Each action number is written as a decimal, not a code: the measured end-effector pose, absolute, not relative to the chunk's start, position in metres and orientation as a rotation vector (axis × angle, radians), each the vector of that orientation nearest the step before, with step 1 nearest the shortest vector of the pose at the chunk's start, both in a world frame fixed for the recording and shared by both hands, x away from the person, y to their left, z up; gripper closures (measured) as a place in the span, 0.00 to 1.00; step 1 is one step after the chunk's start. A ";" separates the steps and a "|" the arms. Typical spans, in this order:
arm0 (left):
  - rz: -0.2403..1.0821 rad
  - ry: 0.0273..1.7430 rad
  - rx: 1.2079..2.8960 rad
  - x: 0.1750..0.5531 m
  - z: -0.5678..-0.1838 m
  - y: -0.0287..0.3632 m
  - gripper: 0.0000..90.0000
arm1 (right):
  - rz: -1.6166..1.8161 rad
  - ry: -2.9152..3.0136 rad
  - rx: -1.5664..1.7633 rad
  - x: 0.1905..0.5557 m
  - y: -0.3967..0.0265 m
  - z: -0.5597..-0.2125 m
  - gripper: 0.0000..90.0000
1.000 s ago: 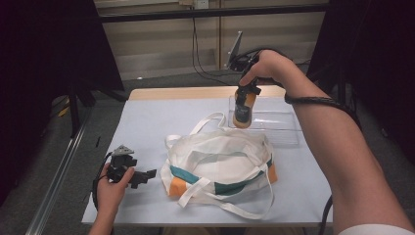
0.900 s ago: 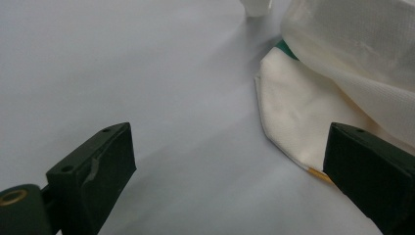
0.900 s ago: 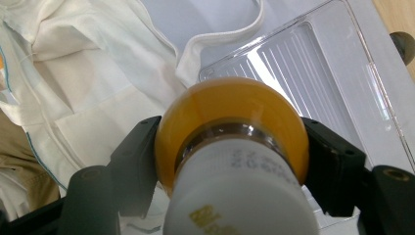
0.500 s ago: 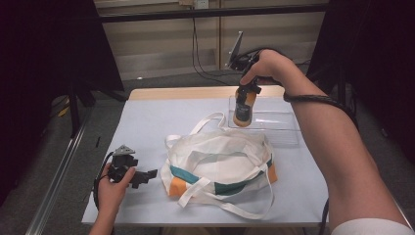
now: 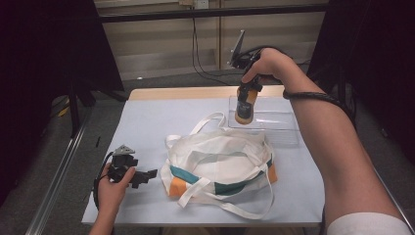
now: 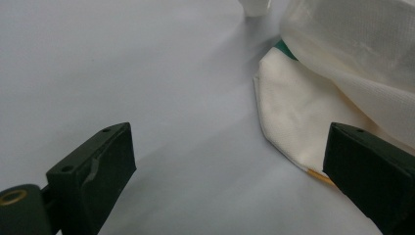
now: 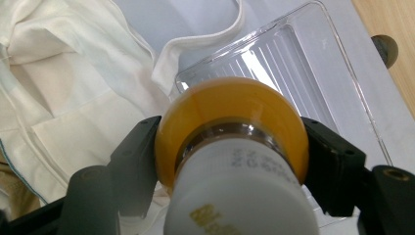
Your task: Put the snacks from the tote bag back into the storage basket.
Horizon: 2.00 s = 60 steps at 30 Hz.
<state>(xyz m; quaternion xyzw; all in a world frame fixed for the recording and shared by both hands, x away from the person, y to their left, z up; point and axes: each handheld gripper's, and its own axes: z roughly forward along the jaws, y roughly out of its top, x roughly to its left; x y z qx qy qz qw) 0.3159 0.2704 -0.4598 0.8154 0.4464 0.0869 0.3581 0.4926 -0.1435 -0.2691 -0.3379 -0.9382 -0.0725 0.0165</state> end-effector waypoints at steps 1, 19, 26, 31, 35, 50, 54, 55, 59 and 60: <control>0.222 1.153 2.100 0.316 -0.460 0.270 0.05 | -0.228 -2.918 -1.051 0.493 -0.144 -0.270 0.34; 0.217 1.166 2.080 0.315 -0.460 0.269 0.05 | -0.215 -2.932 -1.027 0.500 -0.143 -0.285 0.34; 0.216 1.154 2.100 0.315 -0.459 0.272 0.05 | -0.221 -2.953 -0.987 0.500 -0.138 -0.290 0.34; 0.219 1.159 2.094 0.315 -0.459 0.273 0.05 | -0.216 -2.955 -0.969 0.500 -0.134 -0.294 0.34; 0.217 1.160 2.093 0.315 -0.459 0.272 0.05 | -0.210 -2.954 -0.969 0.501 -0.132 -0.296 0.34; 0.223 1.164 2.081 0.314 -0.459 0.272 0.05 | -0.196 -2.961 -0.939 0.500 -0.127 -0.304 0.34; 0.222 1.165 2.080 0.314 -0.459 0.272 0.05 | -0.203 -2.966 -0.924 0.500 -0.126 -0.305 0.34; 0.222 1.165 2.080 0.314 -0.460 0.272 0.05 | -0.199 -2.967 -0.925 0.500 -0.125 -0.305 0.34; 0.223 1.151 2.099 0.315 -0.459 0.273 0.05 | -0.195 -2.972 -0.914 0.500 -0.124 -0.307 0.34; 0.223 1.150 2.100 0.315 -0.458 0.272 0.05 | -0.194 -2.970 -0.917 0.500 -0.123 -0.307 0.34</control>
